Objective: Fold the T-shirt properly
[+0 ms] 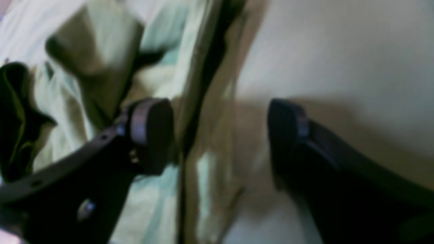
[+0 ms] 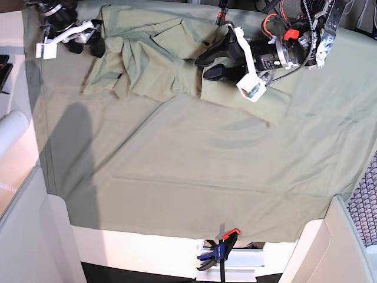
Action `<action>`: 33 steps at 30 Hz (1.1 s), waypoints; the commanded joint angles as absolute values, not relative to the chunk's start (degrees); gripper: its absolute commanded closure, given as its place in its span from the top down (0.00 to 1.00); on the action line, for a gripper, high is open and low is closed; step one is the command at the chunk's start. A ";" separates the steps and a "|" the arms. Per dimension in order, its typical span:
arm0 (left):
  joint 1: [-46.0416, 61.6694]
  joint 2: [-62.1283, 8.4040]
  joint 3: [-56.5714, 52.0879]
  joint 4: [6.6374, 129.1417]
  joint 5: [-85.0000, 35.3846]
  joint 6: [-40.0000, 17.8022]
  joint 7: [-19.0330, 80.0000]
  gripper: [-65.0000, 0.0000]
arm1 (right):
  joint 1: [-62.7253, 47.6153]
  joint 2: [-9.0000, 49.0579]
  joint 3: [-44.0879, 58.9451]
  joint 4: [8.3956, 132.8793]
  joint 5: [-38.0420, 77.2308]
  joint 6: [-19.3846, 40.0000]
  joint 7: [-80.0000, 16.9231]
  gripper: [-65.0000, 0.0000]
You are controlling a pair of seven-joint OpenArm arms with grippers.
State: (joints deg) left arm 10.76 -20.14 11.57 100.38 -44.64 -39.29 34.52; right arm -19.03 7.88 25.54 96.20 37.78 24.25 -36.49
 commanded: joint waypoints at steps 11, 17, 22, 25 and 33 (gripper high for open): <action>10.20 -21.15 8.21 101.30 -46.50 -40.00 33.47 0.45 | -17.63 7.27 16.23 94.48 38.61 24.45 -36.03 0.68; 10.22 -21.15 5.89 101.30 -46.52 -40.00 33.50 0.45 | -17.61 4.19 16.19 94.76 38.59 24.43 -35.99 0.68; 10.20 -21.15 5.56 101.30 -47.33 -40.00 33.50 0.45 | -17.63 3.64 16.19 94.76 37.65 24.43 -34.70 0.32; 10.20 -21.15 5.37 101.30 -47.37 -40.00 33.50 0.45 | -17.61 3.68 16.21 94.76 33.95 24.45 -32.23 0.00; 10.20 -21.87 -3.68 101.32 -50.96 -40.00 35.51 0.45 | -15.62 6.94 22.81 94.76 29.32 24.45 -30.00 0.00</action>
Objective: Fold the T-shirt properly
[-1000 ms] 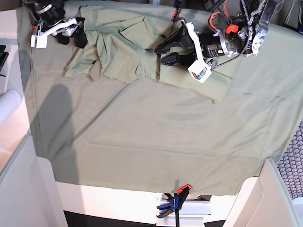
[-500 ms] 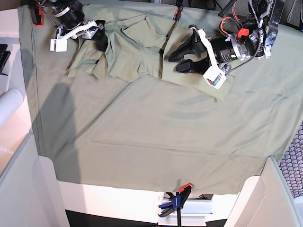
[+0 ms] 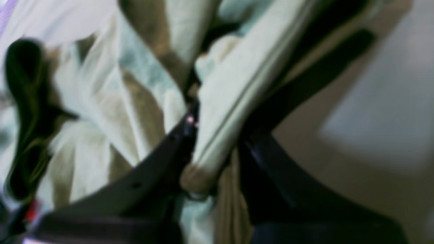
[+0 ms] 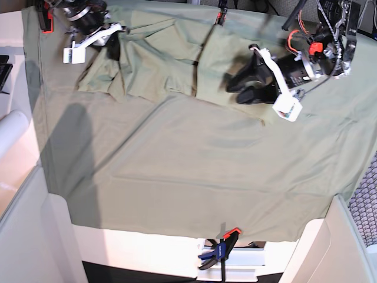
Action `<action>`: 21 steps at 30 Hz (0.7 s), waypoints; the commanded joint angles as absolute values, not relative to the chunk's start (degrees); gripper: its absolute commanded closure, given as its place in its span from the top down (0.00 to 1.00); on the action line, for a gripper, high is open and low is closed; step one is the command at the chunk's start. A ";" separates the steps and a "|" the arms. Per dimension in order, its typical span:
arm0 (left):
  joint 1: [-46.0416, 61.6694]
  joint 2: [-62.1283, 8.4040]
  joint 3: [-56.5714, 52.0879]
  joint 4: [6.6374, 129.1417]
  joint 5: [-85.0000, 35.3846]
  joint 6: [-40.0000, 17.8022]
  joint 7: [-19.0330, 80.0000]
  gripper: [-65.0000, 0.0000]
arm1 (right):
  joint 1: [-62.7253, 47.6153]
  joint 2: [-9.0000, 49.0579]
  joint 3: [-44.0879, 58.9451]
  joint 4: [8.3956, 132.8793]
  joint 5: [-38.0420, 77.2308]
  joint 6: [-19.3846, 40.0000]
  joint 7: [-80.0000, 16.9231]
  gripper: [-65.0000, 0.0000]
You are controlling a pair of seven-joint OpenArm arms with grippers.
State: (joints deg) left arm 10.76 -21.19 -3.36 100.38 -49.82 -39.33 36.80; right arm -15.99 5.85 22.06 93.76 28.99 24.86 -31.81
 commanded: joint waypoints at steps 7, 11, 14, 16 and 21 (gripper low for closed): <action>10.83 -27.38 -9.67 101.30 -52.01 -40.00 36.47 0.45 | -14.66 15.40 30.00 95.04 29.23 24.43 -30.26 0.00; 11.00 -29.56 -10.22 101.30 -51.99 -40.00 36.73 0.45 | -14.61 16.93 30.24 99.18 32.71 24.43 -33.34 0.00; 10.98 -30.37 -10.22 101.30 -52.03 -40.00 36.75 0.45 | -14.66 14.06 29.26 105.91 35.03 24.45 -36.75 0.00; 10.98 -30.70 -10.22 101.30 -52.10 -40.00 36.75 0.45 | -14.68 11.03 27.18 110.28 34.92 24.45 -37.58 0.00; 10.98 -31.35 -10.22 101.30 -52.56 -40.00 36.91 0.45 | -14.74 2.87 16.97 114.65 31.75 24.43 -37.01 0.00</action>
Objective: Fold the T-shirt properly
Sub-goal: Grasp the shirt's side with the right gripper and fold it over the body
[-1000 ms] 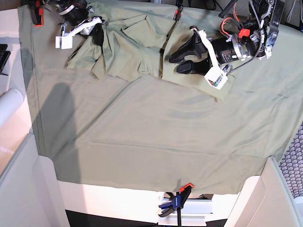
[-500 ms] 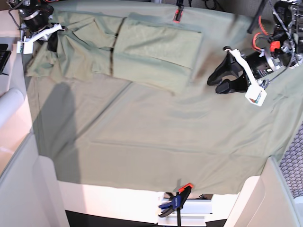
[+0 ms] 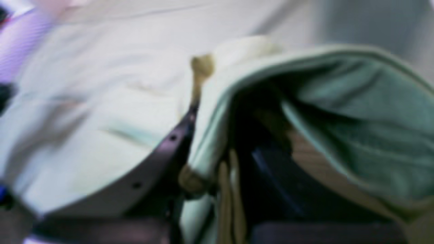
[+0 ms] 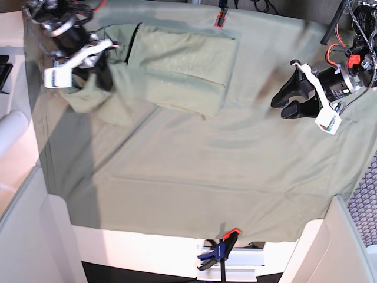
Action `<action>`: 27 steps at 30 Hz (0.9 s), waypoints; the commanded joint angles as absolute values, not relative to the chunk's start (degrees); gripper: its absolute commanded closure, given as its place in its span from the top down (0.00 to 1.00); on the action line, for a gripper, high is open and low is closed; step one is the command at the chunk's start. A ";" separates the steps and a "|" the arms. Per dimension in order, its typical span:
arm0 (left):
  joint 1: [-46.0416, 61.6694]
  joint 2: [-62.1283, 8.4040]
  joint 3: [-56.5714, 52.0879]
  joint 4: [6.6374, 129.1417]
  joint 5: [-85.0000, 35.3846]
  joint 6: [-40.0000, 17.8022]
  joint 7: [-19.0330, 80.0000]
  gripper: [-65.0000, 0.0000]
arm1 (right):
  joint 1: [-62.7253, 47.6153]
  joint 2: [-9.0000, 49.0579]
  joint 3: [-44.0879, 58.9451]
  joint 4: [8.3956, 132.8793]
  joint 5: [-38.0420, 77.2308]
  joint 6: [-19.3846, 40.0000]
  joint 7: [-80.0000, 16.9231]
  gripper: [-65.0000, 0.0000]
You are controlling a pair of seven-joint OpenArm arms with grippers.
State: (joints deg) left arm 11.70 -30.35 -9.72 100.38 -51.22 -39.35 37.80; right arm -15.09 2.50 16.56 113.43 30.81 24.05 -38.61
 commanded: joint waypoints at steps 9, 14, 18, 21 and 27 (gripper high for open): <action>10.98 -32.40 -10.22 101.30 -54.30 -40.00 37.56 0.45 | -14.63 -6.81 -0.64 112.84 18.13 24.40 -32.84 0.00; 10.98 -32.40 -10.22 101.30 -55.40 -40.00 38.24 0.45 | -14.61 -8.64 -5.52 108.84 13.85 24.43 -27.97 0.53; 10.98 -32.40 -10.22 101.30 -56.97 -40.00 39.24 0.45 | -13.76 -8.62 -10.92 106.48 10.09 24.43 -26.72 0.65; 10.98 -32.40 -10.22 101.30 -57.25 -40.00 39.31 0.45 | -12.32 -8.67 -14.37 106.39 7.92 24.43 -26.68 0.65; 11.00 -32.45 -10.22 101.30 -57.25 -40.00 40.25 0.45 | -7.94 -8.67 -21.54 106.37 -5.61 24.45 -26.76 0.65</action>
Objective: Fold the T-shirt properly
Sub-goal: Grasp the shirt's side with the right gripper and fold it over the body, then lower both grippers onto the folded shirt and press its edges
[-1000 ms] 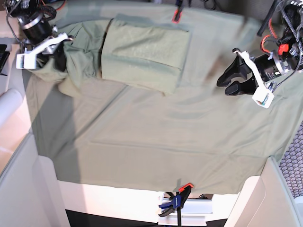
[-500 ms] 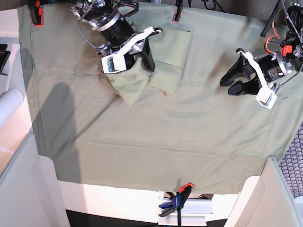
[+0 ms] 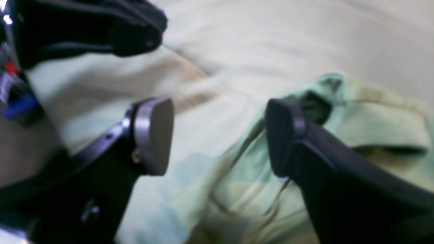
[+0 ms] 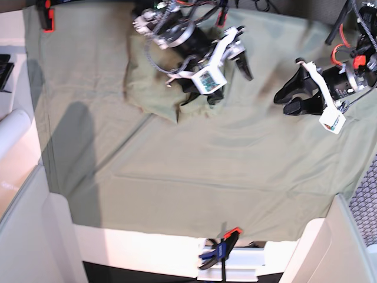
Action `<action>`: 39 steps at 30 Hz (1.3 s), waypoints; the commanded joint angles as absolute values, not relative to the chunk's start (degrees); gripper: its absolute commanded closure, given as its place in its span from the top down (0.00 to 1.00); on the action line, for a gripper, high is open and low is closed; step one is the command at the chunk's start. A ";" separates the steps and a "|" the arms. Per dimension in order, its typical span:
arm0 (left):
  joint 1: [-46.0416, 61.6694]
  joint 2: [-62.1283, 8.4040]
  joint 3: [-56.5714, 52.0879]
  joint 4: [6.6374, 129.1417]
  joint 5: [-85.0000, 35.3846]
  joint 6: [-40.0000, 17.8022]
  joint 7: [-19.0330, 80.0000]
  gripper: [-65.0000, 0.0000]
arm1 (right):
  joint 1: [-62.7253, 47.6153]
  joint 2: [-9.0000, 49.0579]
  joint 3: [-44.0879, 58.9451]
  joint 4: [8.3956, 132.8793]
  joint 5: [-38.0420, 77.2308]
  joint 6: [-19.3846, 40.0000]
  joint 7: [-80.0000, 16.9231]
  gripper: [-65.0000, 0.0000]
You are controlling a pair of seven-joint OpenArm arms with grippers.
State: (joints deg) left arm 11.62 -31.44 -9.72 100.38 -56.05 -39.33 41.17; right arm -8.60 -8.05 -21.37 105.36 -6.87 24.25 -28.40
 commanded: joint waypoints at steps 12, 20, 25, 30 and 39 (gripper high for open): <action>11.25 -32.95 -10.22 101.54 -60.62 -40.00 42.33 0.34 | -5.08 -6.81 -27.57 107.57 -20.40 24.21 -26.76 0.59; 20.32 -33.01 -9.78 119.00 -66.57 -40.00 43.64 0.00 | -2.09 -6.35 -17.04 111.02 -20.10 23.79 -27.18 0.00; 24.32 -32.42 -2.94 126.65 -59.68 -40.00 40.53 0.00 | 2.68 -6.39 -6.24 109.97 -3.31 23.86 -31.07 0.00; 23.94 -29.21 6.31 125.97 -51.99 -40.00 38.00 0.00 | 3.16 -6.39 -5.87 105.45 1.10 24.03 -31.75 0.00; 20.82 -27.24 14.46 120.97 -41.08 -40.00 32.77 0.00 | 4.64 -6.35 -4.34 98.76 -4.54 23.79 -28.86 0.00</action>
